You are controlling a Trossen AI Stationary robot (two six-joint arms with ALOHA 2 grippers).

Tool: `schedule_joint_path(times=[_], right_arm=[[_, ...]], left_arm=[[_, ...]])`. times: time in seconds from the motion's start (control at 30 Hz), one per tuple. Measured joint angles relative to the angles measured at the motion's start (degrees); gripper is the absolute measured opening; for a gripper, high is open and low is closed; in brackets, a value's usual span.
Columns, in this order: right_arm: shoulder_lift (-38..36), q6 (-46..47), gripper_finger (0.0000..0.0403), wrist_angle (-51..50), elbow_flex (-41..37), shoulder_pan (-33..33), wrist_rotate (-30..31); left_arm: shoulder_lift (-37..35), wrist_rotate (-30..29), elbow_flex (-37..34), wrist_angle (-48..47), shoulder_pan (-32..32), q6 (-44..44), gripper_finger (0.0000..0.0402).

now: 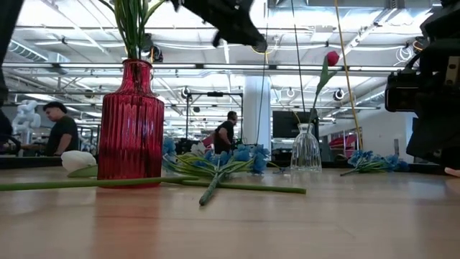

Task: Sort flowers into vase by color
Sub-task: Put the top blue flower into the transparent vase

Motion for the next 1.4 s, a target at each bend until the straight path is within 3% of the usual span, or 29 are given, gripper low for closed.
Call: schedule_joint_path(times=[0.17,0.33,0.57,0.77,0.9,1.03,1.17,1.4], right_arm=[[0.0,1.16,0.0,0.47,0.0,-0.12,0.7],[0.0,3.37,0.0,2.65,0.36,-0.11,5.65],[0.51,0.28,0.0,-1.1,7.26,-0.22,14.58],[2.34,0.64,0.0,-13.72,16.49,-0.65,19.29],[5.36,1.6,0.0,-20.94,23.78,-2.13,19.55],[10.35,1.69,0.0,-29.21,32.67,-3.38,19.49],[15.7,4.95,0.0,-42.47,43.04,-3.58,19.39],[22.65,26.15,0.0,-72.57,58.52,-5.08,19.07]], left_arm=[[-6.29,-0.4,0.0,-11.1,0.01,-0.31,0.012],[-11.69,-0.6,-2.26,-16.69,0.01,0.84,0.012],[-24.51,-0.81,-20.28,-10.5,2.27,0.94,0.012],[-37.21,2.93,-40.63,2.21,3.81,-1.94,0.012],[-44.08,3.33,-49.83,6.87,4.47,-1.95,0.012],[-49.9,3.8,-54.97,7.21,8.07,-1.34,0.012],[-54.08,10.67,-58.53,6.91,14.49,-0.4,0.012],[-56.47,19.81,-61.82,6.38,20.72,-0.37,0.012]])
